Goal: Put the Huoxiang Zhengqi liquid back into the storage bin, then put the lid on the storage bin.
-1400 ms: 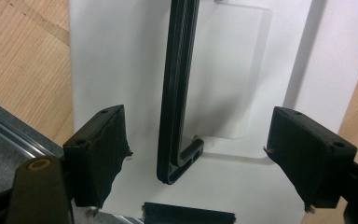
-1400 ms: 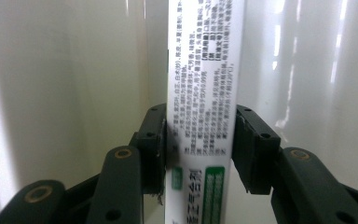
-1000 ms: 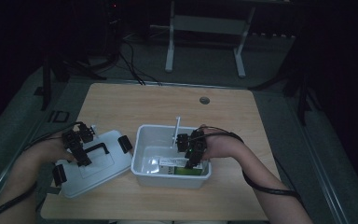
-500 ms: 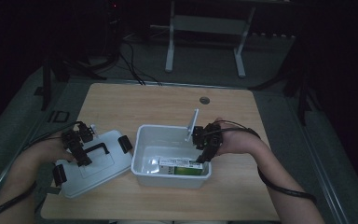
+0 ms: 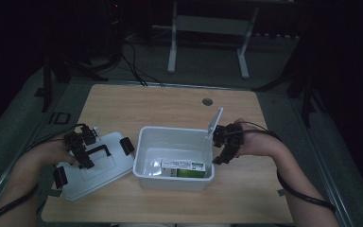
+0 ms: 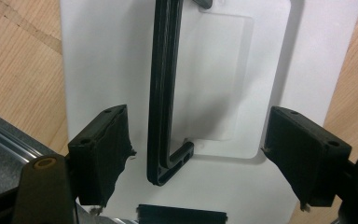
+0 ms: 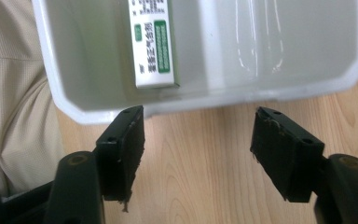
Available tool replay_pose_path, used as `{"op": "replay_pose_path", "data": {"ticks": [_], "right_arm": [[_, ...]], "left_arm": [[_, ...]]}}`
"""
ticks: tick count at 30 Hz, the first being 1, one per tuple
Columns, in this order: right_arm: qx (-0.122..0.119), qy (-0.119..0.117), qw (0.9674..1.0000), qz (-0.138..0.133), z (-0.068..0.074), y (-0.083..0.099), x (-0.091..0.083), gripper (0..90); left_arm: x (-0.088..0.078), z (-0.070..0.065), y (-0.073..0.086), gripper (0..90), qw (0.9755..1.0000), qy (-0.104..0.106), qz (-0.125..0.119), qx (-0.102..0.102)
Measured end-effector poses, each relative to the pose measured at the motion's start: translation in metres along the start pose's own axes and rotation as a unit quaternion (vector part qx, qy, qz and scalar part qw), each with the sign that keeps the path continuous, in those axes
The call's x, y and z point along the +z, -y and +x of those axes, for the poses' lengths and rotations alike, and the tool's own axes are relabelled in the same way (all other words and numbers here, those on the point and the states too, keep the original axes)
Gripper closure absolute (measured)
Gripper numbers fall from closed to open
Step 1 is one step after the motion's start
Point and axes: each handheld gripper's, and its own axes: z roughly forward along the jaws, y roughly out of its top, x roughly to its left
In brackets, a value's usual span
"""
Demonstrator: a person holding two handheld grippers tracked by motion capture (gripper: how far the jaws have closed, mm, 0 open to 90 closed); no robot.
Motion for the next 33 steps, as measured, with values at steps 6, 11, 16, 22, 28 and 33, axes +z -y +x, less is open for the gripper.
{"op": "replay_pose_path", "data": {"ticks": [6, 11, 16, 22, 28, 33], "right_arm": [[0.006, 0.012, 0.9998, -0.012, -0.003, 0.018, 0.002, 20.8], [0.014, 0.005, 0.9998, -0.01, -0.006, 0.036, 0.012, 18.5], [0.025, 0.019, 0.9995, 0.005, -0.011, 0.055, 0.028, 19.0], [0.038, 0.017, 0.999, 0.015, -0.014, 0.073, 0.045, 19.1], [0.05, 0.011, 0.9985, 0.02, -0.014, 0.084, 0.058, 19.1], [0.059, 0.012, 0.998, 0.015, -0.015, 0.089, 0.064, 19.1]], "left_arm": [[0.003, -0.002, -0.001, 34.0, 0.9999, 0.0, 0.002, 0.017], [0.004, -0.001, -0.002, 43.6, 0.9998, -0.005, -0.003, 0.02], [0.005, 0.0, -0.002, 50.8, 0.9997, -0.007, -0.01, 0.024], [0.012, 0.001, -0.007, 51.7, 0.9995, -0.015, -0.003, 0.027], [0.017, -0.001, -0.014, 55.7, 0.9993, -0.009, 0.004, 0.036], [0.022, -0.002, -0.018, 62.1, 0.9989, -0.014, 0.012, 0.044]]}}
